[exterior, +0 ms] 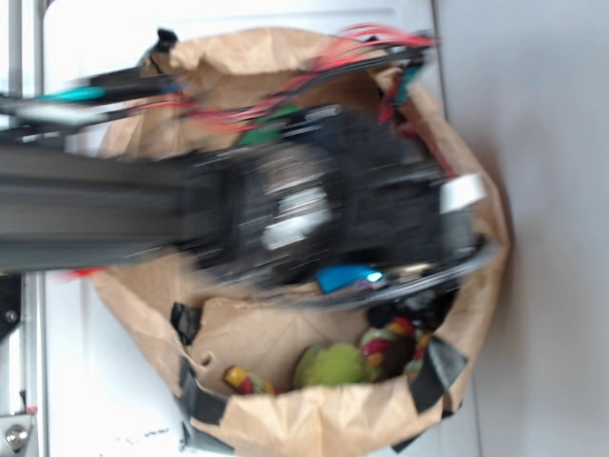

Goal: Grab the blue block.

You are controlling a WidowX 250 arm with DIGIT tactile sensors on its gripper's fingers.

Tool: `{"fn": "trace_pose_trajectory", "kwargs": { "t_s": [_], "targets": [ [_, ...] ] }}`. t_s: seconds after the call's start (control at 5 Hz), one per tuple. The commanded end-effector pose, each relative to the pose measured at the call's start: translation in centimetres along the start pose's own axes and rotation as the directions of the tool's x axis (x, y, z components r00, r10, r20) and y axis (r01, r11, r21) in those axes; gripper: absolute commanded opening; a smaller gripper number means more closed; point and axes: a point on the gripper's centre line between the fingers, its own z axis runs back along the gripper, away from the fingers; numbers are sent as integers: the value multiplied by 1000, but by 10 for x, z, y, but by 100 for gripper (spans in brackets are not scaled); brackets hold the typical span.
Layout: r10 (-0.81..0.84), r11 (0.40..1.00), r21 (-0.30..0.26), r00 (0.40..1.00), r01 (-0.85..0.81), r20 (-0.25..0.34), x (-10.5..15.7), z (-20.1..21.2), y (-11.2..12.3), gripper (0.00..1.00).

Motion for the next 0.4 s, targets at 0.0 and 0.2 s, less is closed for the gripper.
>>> {"fn": "trace_pose_trajectory", "kwargs": {
  "t_s": [0.0, 0.2],
  "targets": [
    [-79, 994, -74, 995, 83, 58, -10, 70, 23, 0],
    [-94, 992, -89, 996, 95, 11, -3, 97, 26, 0]
  ]
}}
